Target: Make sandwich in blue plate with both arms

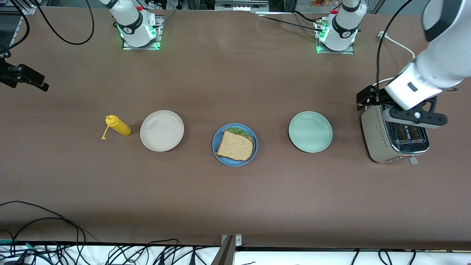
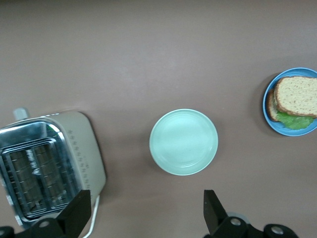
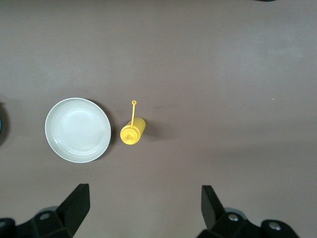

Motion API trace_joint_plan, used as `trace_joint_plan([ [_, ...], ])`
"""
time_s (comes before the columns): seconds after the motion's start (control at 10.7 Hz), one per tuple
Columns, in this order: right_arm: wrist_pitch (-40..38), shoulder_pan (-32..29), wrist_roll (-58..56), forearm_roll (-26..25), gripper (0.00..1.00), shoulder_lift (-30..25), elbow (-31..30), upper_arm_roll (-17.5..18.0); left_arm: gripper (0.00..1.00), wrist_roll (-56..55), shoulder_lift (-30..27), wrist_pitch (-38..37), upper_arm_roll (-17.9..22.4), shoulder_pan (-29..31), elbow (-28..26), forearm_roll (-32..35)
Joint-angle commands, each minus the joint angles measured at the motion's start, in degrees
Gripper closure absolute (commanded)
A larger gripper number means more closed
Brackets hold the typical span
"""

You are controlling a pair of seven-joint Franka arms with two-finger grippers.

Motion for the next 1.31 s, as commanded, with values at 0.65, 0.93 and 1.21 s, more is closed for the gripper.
trace_joint_plan([
  [0.65,0.38,0.30,0.18,-0.96,0.00,0.23,0.99,-0.32,0.00,11.80,-12.47,0.12,7.81,1.51,-11.09,1.15],
  [0.93,0.64,0.30,0.18,-0.96,0.00,0.23,0.99,-0.32,0.00,11.71,-11.94,0.12,8.78,1.42,-11.09,1.15],
  [1.21,0.64,0.30,0.09,-0.78,0.00,0.23,0.99,-0.32,0.00,11.80,-11.59,0.21,8.96,1.42,-10.73,1.15],
])
